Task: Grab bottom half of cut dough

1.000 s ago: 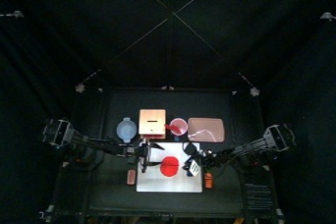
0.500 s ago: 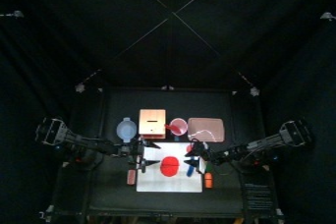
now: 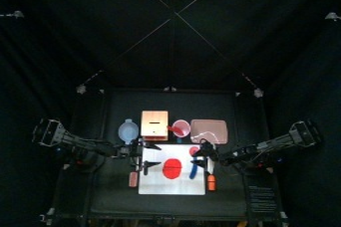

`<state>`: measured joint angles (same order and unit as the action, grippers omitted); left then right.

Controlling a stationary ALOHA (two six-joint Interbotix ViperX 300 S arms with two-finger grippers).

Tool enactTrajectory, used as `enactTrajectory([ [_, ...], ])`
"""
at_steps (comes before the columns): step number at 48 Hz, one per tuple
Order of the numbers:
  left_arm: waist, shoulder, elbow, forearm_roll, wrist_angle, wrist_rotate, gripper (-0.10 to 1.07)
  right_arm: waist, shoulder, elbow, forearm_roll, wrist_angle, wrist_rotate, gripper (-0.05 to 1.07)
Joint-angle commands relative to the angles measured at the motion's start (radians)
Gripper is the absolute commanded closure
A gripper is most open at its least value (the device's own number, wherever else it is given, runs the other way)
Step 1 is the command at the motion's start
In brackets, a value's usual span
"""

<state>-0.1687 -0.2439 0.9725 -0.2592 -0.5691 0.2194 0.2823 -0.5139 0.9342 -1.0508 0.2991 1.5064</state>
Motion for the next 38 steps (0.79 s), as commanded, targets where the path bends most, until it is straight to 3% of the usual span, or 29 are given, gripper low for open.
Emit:
enactTrajectory([
  [1,0.003,-0.011,-0.009,0.000,-0.009,0.002,0.00,-0.002,-0.018,-0.009,-0.003,0.002,-0.003,0.29],
  [12,0.008,-0.009,0.002,0.002,-0.011,0.005,-0.01,-0.006,-0.012,0.000,0.015,0.000,-0.002,0.29],
  [18,0.011,-0.009,0.002,0.003,-0.011,0.005,-0.01,-0.015,0.006,-0.006,0.084,0.000,0.011,0.28],
  [31,0.012,-0.011,0.002,0.026,-0.011,0.006,-0.01,-0.069,0.021,-0.014,0.471,-0.021,0.012,0.26],
  [38,0.014,-0.006,0.002,0.043,-0.009,0.006,-0.01,-0.081,0.046,-0.008,0.606,-0.104,0.009,0.21],
])
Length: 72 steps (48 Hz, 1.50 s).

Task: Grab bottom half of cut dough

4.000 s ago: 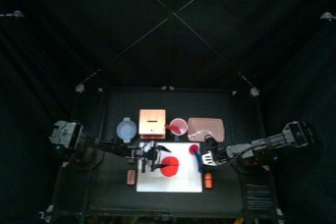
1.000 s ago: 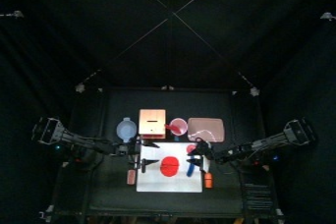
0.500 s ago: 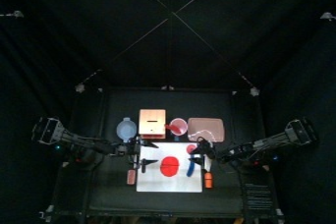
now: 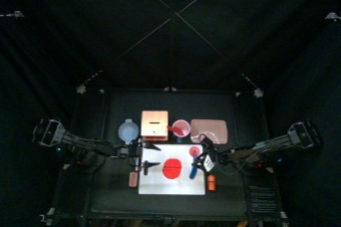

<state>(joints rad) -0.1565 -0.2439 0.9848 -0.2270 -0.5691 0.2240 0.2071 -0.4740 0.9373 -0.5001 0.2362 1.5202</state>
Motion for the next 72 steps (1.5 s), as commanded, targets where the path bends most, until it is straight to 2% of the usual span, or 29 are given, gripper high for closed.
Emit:
enactTrajectory([
  [1,0.002,-0.005,-0.011,0.014,-0.011,0.002,-0.01,-0.008,0.011,-0.011,0.064,-0.051,-0.003,0.20],
  [13,0.011,0.005,-0.003,0.081,-0.009,0.000,-0.01,-0.025,0.080,-0.009,0.100,-0.112,0.000,0.11],
  [21,0.020,0.006,0.014,0.081,-0.011,0.000,-0.01,-0.034,0.147,-0.015,0.192,-0.126,0.000,0.06],
  [29,0.018,0.006,0.011,0.081,-0.011,0.000,-0.01,-0.034,0.201,-0.025,0.288,-0.167,-0.002,0.06],
  [46,0.012,0.006,0.002,0.089,-0.011,0.000,-0.01,-0.035,0.301,-0.049,0.414,-0.253,0.000,0.06],
  [55,0.011,0.006,0.003,0.104,-0.014,0.000,-0.01,-0.028,0.388,-0.084,0.511,-0.330,-0.002,0.07],
  [64,0.003,0.006,0.011,0.104,-0.014,-0.002,-0.01,-0.026,0.479,-0.120,0.551,-0.330,-0.002,0.07],
  [72,-0.006,0.006,0.015,0.106,-0.014,0.000,-0.01,-0.029,0.525,-0.143,0.561,-0.330,-0.002,0.07],
])
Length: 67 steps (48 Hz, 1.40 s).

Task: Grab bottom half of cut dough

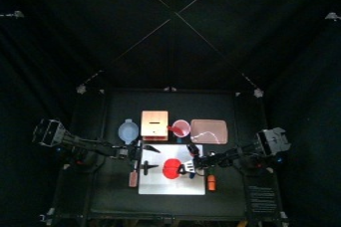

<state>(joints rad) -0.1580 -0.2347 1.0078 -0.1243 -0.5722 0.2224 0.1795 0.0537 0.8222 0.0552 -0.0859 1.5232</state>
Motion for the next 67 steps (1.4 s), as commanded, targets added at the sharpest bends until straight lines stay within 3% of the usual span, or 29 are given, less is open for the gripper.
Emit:
enactTrajectory([
  [1,-0.008,-0.003,-0.008,0.002,-0.011,0.002,-0.01,-0.002,0.002,-0.032,0.006,-0.008,-0.005,0.07],
  [48,-0.049,-0.014,0.014,0.008,-0.061,0.002,-0.01,-0.006,0.127,-0.117,0.003,0.011,-0.009,0.08],
  [67,-0.049,-0.014,0.015,0.008,-0.061,0.002,-0.01,-0.006,0.152,-0.126,0.003,0.041,-0.009,0.26],
])
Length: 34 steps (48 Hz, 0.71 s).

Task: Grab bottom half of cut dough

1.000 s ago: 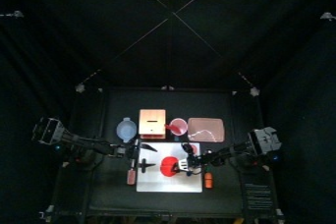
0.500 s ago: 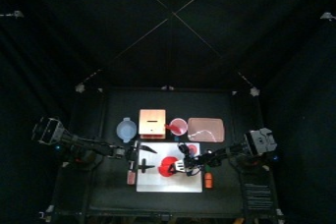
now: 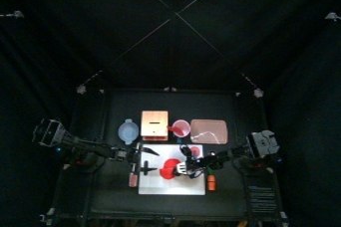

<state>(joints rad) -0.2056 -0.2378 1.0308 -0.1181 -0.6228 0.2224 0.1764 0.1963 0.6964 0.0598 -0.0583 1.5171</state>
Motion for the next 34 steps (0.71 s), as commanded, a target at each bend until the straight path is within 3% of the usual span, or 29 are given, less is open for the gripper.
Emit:
enactTrajectory([
  [1,0.000,-0.011,-0.008,0.002,-0.011,0.000,-0.01,-0.003,0.009,0.002,-0.002,0.014,-0.003,0.27],
  [20,-0.002,-0.011,-0.003,0.003,-0.011,0.000,-0.01,-0.003,0.041,-0.018,-0.018,0.046,-0.009,0.44],
  [34,-0.002,-0.011,0.000,0.002,-0.011,-0.002,-0.01,-0.003,0.026,-0.052,-0.092,0.094,-0.011,0.45],
])
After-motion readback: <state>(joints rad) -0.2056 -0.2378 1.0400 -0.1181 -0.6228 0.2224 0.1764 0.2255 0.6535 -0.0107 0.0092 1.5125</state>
